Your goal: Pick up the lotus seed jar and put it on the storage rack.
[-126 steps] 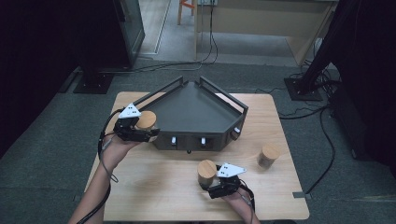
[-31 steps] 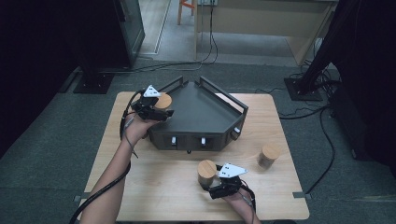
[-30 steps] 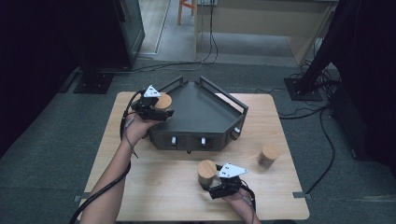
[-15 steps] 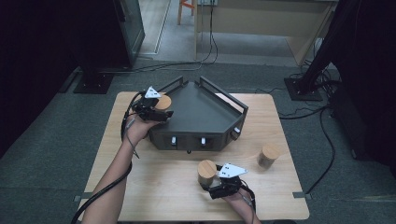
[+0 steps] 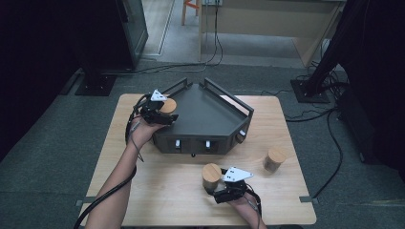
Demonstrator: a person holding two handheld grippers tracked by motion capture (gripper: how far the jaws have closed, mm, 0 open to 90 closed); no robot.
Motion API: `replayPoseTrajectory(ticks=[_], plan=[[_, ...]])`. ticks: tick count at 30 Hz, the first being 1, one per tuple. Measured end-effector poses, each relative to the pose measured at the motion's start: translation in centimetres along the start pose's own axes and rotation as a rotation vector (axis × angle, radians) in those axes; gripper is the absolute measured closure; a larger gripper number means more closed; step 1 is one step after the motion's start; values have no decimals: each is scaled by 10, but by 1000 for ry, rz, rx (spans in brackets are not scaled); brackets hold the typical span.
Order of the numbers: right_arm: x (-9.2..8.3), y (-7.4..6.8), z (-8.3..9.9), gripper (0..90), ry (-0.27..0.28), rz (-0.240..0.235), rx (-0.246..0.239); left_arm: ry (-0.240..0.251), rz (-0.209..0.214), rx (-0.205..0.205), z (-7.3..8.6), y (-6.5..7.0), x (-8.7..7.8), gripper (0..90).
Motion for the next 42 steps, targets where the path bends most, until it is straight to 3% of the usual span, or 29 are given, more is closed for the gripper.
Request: replayPoseTrajectory(ticks=[14, 30, 36, 42], plan=[[0, 0, 0, 117, 0, 1, 1, 10, 8, -14, 4, -3, 0, 254], [0, 0, 0, 117, 0, 0, 1, 25, 48, -52, 9, -10, -1, 251], [0, 0, 0, 117, -1, 1, 0, 24, 45, -42, 10, -9, -2, 247], [0, 0, 0, 117, 0, 2, 0, 53, 61, -46, 12, -10, -6, 213]])
Point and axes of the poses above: each handheld gripper's, and its own axes: x roughly forward along the jaws, z roughly out of its underside, y roughly to its right, the point moved 9 cm from there along x, roughly forward along the jaws, and after that the axes turned 3 degrees about z, right-handed, at the moved point
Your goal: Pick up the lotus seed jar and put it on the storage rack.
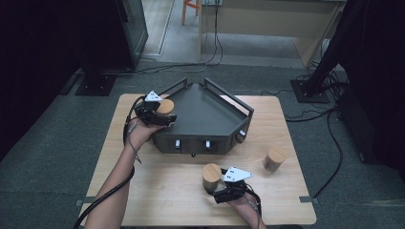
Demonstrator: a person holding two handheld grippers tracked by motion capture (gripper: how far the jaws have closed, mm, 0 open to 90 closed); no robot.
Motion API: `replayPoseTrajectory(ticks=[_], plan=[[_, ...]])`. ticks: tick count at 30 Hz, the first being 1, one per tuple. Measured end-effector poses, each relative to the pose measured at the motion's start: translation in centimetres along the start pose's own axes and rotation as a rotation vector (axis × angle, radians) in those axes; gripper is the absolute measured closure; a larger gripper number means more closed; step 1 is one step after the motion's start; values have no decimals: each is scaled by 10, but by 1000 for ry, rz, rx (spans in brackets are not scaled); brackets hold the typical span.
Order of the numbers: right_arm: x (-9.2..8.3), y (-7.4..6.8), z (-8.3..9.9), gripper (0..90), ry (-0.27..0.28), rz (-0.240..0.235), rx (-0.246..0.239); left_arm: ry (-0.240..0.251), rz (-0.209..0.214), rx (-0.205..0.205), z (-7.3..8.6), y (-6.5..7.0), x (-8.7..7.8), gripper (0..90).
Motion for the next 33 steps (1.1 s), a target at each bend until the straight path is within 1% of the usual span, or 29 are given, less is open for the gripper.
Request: replayPoseTrajectory(ticks=[8, 10, 11, 12, 14, 16, 17, 21, 23, 27, 29, 30, 33], plan=[[0, 0, 0, 117, 1, 1, 1, 2, 5, 3, 2, 0, -3, 212], [1, 0, 0, 117, -1, 1, -2, 2, -4, 19, 3, 1, -4, 212], [1, 0, 0, 117, -1, 1, -2, 2, -4, 19, 3, 1, -4, 212], [1, 0, 0, 117, -1, 1, -2, 4, -5, 21, 3, 1, -4, 212], [1, 0, 0, 117, -1, 1, -1, 24, 0, 12, 4, 1, -7, 211], [1, 0, 0, 117, -1, 2, -2, 28, -4, 11, 4, 1, -8, 208], [1, 0, 0, 117, -1, 2, -2, 28, -12, 5, 5, 2, -9, 115], [1, 0, 1, 117, -2, 2, -1, 29, -13, 9, 7, 3, -12, 116], [1, 0, 0, 117, -2, 2, -1, 35, -7, 4, 9, 3, -14, 116], [1, 0, 1, 117, -2, 1, 0, 52, 0, 11, 13, 6, -19, 116], [1, 0, 1, 117, -3, 1, 0, 61, -5, 16, 16, 7, -22, 116], [1, 0, 1, 117, -4, 1, -1, 68, 1, 10, 18, 7, -24, 116], [1, 0, 1, 117, -5, 1, 0, 75, 1, 11, 20, 8, -28, 116]])
Point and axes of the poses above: each handheld gripper's, and its own axes: x roughly forward along the jaws, z roughly out of its underside, y roughly to its right, the point moved 9 cm from there along x, roughly forward along the jaws, and after that the axes turned 3 degrees about z, right-handed, at the moved point
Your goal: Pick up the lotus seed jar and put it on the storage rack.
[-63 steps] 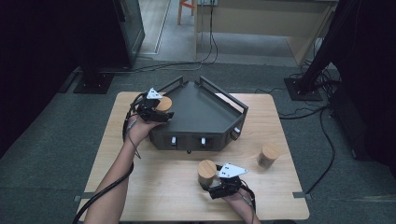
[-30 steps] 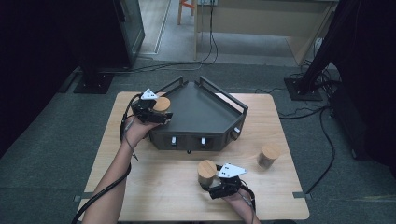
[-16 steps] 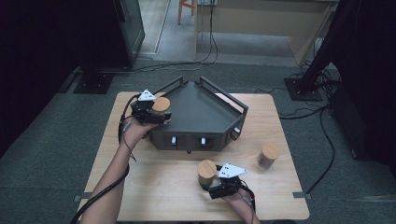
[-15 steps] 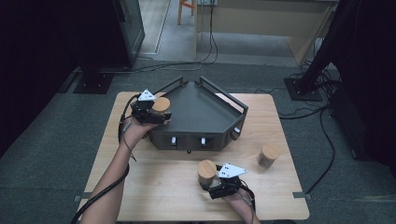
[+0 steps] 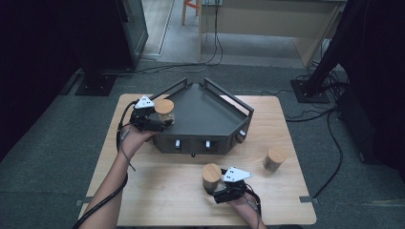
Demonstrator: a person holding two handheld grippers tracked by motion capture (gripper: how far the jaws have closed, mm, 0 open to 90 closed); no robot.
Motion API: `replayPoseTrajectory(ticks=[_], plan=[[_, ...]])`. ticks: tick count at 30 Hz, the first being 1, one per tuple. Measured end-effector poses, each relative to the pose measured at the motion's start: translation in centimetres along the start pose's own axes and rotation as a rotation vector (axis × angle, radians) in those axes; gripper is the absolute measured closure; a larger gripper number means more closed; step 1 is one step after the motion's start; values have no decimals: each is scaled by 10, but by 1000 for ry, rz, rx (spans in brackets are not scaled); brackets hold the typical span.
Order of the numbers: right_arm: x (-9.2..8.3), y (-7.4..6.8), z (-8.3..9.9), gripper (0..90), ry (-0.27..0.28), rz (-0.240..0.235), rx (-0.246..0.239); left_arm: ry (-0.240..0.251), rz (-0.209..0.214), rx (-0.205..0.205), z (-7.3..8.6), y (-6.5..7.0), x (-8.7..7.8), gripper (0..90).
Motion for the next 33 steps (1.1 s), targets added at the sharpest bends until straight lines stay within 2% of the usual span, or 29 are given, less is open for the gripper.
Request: replayPoseTrajectory(ticks=[7, 12, 17, 20, 23, 26, 33], plan=[[0, 0, 0, 117, 1, 0, 1, 16, 5, 7, 4, 3, -10, 116], [0, 0, 0, 117, 0, 1, 0, 44, -12, 28, 9, 10, -18, 116], [0, 0, 0, 117, 1, 0, 1, 62, -10, 30, 18, 15, -25, 116], [0, 0, 1, 117, 2, -1, 3, 80, -8, 18, 25, 18, -32, 116], [0, 0, 1, 117, 3, -1, 6, 96, -16, 27, 31, 25, -39, 116], [0, 1, 1, 117, 3, -3, 9, 129, 0, 27, 40, 31, -46, 116], [1, 1, 1, 117, 3, -5, 10, 155, 5, 22, 52, 38, -57, 116]])
Point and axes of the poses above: each handheld gripper's, and its own axes: x roughly forward along the jaws, z roughly out of its underside, y roughly to its right, the point moved 9 cm from there along x, roughly forward along the jaws, and after that the axes turned 3 degrees about z, right-handed, at the moved point
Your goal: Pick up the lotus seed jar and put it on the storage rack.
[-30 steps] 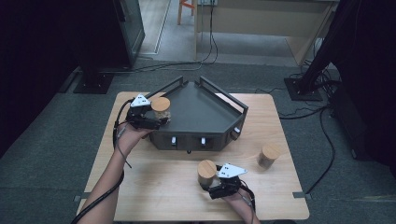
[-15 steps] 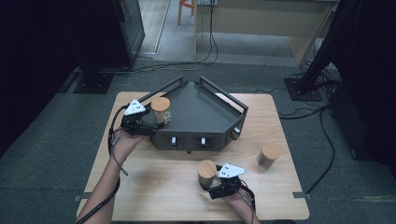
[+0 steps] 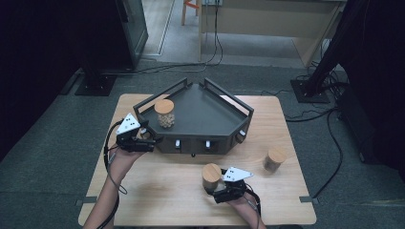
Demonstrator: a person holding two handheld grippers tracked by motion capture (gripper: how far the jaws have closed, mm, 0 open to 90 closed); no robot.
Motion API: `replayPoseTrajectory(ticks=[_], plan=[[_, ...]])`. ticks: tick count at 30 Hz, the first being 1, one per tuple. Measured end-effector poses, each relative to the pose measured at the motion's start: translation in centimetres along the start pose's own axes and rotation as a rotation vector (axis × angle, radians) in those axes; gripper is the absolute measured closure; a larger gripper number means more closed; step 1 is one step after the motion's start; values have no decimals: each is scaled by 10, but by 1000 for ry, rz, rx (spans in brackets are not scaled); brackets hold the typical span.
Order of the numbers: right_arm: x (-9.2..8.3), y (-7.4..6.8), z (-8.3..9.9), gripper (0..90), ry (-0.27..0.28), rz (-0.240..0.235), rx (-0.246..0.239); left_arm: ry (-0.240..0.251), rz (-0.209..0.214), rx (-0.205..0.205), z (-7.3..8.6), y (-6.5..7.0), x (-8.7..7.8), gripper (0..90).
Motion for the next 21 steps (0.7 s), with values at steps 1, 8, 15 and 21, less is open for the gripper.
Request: replayPoseTrajectory(ticks=[1, 8, 15, 21], plan=[[0, 0, 0, 117, 0, 0, 0, 0, -1, -4, 2, 1, -2, 116], [0, 1, 1, 117, -1, 0, 5, 45, 14, -15, 27, 16, -17, 115], [0, 0, 0, 117, -1, -1, 6, 101, 35, -14, 45, 33, -29, 116], [1, 0, 1, 117, -1, 3, 0, 93, 31, -8, 58, 46, -33, 116]])
Point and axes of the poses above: each handheld gripper's, and its own axes: x roughly forward along the jaws, z roughly out of its underside, y roughly to its right, the point moved 9 cm from there along x, roughly forward along the jaws, and after that the axes turned 3 degrees about z, right-handed, at the moved point
